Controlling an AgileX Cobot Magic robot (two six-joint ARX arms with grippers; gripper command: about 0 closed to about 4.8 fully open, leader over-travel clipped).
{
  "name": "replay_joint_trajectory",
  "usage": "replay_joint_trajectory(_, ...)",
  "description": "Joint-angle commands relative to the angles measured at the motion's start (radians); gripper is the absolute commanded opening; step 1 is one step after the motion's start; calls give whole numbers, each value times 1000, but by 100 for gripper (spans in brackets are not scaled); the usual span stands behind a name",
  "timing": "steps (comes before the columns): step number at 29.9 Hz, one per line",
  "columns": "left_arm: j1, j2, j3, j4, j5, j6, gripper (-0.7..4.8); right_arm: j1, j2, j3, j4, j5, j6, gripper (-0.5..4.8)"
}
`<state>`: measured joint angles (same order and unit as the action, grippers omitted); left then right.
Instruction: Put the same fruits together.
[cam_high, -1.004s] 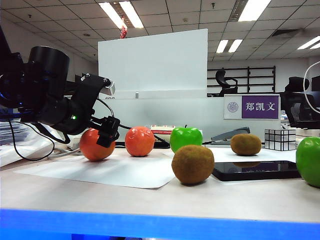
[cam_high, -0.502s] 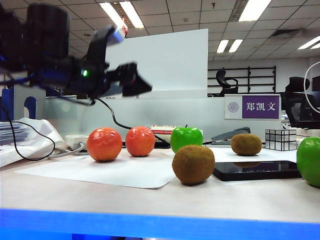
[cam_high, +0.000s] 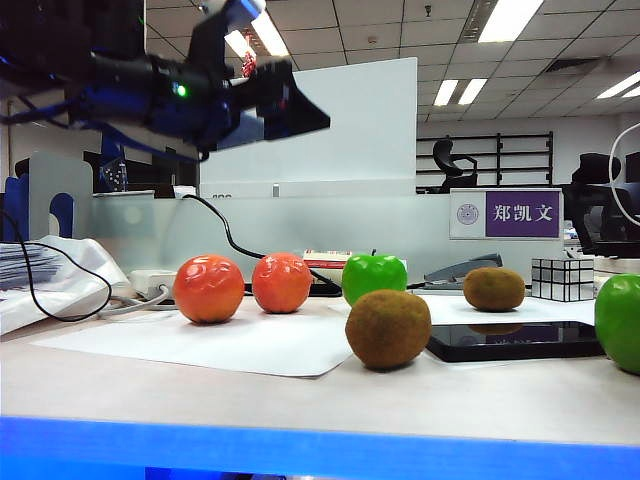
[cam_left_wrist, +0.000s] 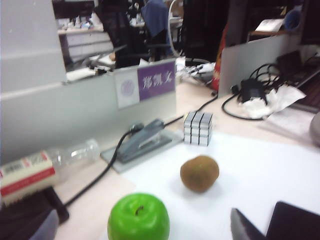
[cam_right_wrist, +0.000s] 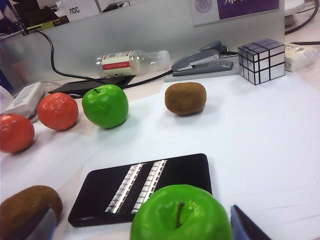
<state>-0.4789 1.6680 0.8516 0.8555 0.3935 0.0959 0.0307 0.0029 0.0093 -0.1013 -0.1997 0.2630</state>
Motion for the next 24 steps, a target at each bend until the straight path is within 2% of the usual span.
replay_joint_trajectory(1,0,-48,3,13,12,-7,479,1,1,-8,-16,2,-5,479)
replay_joint_trajectory(5,0,-94,2,12,16,-8,479,19,35,-8,4,-31,-4,479)
replay_joint_trajectory(8,0,-121,2,-13,16,-21,479,66,74,-8,112,-30,-2,479)
replay_joint_trajectory(10,0,-137,2,-43,17,-22,479,99,101,-8,188,19,-13,479)
replay_joint_trajectory(13,0,-152,2,-77,16,-18,479,125,160,-7,209,89,-61,479)
replay_joint_trajectory(19,0,-156,2,-101,40,-17,479,126,328,-7,216,141,-124,479)
replay_joint_trajectory(24,0,-156,2,-113,40,-5,479,126,483,-5,323,151,-138,479)
